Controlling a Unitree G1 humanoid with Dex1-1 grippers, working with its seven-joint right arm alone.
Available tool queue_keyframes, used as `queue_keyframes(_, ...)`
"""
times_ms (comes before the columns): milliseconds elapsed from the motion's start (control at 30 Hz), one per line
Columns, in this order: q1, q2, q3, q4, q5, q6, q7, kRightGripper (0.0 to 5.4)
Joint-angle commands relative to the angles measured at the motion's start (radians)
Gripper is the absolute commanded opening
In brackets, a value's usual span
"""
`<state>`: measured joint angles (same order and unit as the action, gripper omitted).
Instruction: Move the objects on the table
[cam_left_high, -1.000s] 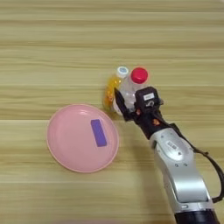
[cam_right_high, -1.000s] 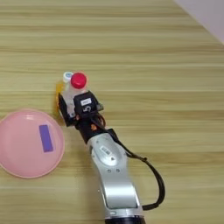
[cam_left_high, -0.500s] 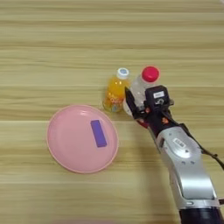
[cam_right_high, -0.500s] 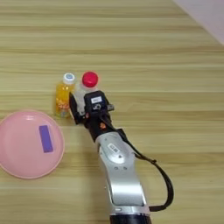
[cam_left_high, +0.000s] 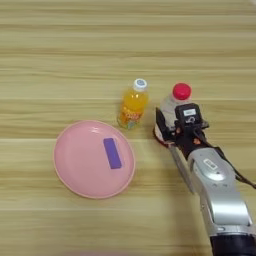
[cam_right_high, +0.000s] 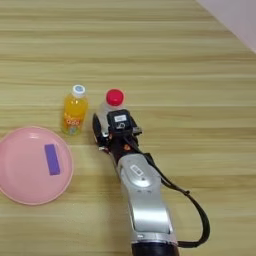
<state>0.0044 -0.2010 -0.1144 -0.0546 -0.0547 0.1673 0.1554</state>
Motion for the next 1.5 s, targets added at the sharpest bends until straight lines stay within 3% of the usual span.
queue_keyframes(33, -0.088, -0.045, -0.033, -0.014, -0.008, -0.041, -0.029, 3.17)
queue_keyframes(633, -0.153, -0.109, -0.104, 0.106, -0.001, -0.066, -0.071, 3.17)
queue_keyframes(933, -0.173, -0.133, -0.121, 0.190, -0.029, -0.069, -0.120, 3.17)
queue_keyframes(1500, -0.206, -0.123, -0.128, 0.307, -0.014, -0.070, -0.144, 3.17)
